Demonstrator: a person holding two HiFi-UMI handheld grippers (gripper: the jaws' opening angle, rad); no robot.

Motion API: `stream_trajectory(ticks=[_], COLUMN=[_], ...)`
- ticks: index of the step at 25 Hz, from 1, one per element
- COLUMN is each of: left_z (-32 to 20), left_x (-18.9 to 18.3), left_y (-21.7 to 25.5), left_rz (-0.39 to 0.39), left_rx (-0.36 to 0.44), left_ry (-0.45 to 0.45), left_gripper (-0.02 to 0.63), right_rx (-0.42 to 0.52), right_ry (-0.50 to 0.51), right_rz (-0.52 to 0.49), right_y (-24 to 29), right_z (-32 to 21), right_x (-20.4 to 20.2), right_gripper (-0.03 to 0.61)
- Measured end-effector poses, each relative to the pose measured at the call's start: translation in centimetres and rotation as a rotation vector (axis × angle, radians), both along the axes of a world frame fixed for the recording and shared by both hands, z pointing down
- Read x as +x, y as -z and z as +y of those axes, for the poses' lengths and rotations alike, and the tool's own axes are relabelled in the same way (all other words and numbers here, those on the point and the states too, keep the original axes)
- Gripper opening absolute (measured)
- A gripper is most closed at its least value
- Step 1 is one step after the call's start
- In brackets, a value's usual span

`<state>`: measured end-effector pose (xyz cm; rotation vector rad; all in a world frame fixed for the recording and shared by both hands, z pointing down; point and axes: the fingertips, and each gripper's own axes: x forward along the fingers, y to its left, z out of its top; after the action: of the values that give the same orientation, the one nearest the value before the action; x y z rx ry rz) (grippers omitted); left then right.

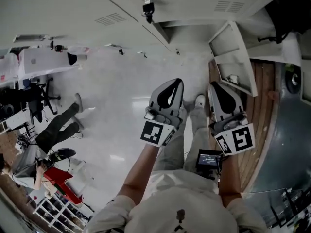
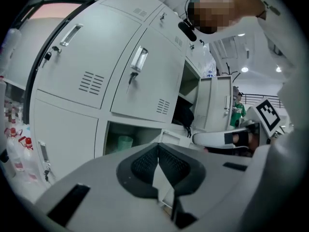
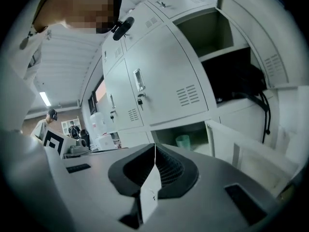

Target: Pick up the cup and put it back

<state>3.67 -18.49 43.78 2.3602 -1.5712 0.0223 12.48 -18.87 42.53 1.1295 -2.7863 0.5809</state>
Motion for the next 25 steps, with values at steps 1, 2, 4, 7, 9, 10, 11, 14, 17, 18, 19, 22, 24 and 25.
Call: stream_trajectory(ticks=[1,2,4,7,9,10,11,14,17,18,19,22,24,25], left_z=[-0.2,-0.4,-0.8,-1.4,-2.0,-2.5,-3.1,-5.2,-7.7,-8.6,-9.6,-12.3,-13.9,-14.6], left_x=[-0.1,-0.3,-0.8,-1.4,-1.6,-1.5,-1.4,-0.9,-1.1,-1.2,-1.3,-1.7,-1.5,-1.1], left_y=[-1.2,-2.4,-4.9,-8.4,-10.5,-11.4,-12.1,-13.9,-15.6,-16.0,-16.3,-16.6,-16.4,-16.3], left_rz=[-0.002,-0.005,-0.015,-0.03,-0.03,-0.023,-0.015,-0.036,-0.039,-0.028,-0.024,-0.024,-0.013,-0.012], left_rx=[-0.01,-0.02,-0.038,-0.069,-0.075,-0.072,-0.064,-0.026,-0.017,-0.012,-0.005,0.033,0.056,0.069], left_ry=[-0.008,-0.013,-0.021,-0.024,-0.023,-0.026,-0.032,-0.045,-0.008,0.007,0.022,0.059,0.056,0.048], left_gripper=[0.008,0.009,0.009,0.009,0.009,0.009,0.009,0.009,0.009,0.009,0.011,0.012,0.069,0.139], right_rx=[-0.019,-0.036,-0.059,-0.064,-0.062,-0.062,-0.06,-0.058,-0.062,-0.064,-0.068,-0.087,-0.097,-0.101], right_ry=[-0.004,-0.007,-0.011,-0.01,-0.005,-0.002,0.001,0.009,0.011,0.007,0.002,-0.008,-0.009,-0.008], right_rz=[-0.002,-0.002,-0.002,0.001,0.007,0.008,0.006,-0.003,0.001,0.002,0.003,-0.005,-0.016,-0.018], right_y=[-1.4,-2.7,-4.9,-7.3,-8.7,-9.3,-9.8,-11.0,-12.3,-12.7,-13.2,-14.3,-14.9,-15.1], right_z=[0.1,0.1,-0.1,-0.3,-0.3,-0.4,-0.5,-0.6,-0.7,-0.7,-0.7,-0.4,-0.2,0.0], right_x=[-0.2,-0.4,-0.7,-1.1,-1.3,-1.4,-1.5,-2.0,-2.2,-2.1,-2.1,-2.1,-2.2,-2.2], right_gripper=[0.026,0.026,0.026,0.026,0.026,0.026,0.026,0.026,0.025,0.026,0.026,0.026,0.026,0.026])
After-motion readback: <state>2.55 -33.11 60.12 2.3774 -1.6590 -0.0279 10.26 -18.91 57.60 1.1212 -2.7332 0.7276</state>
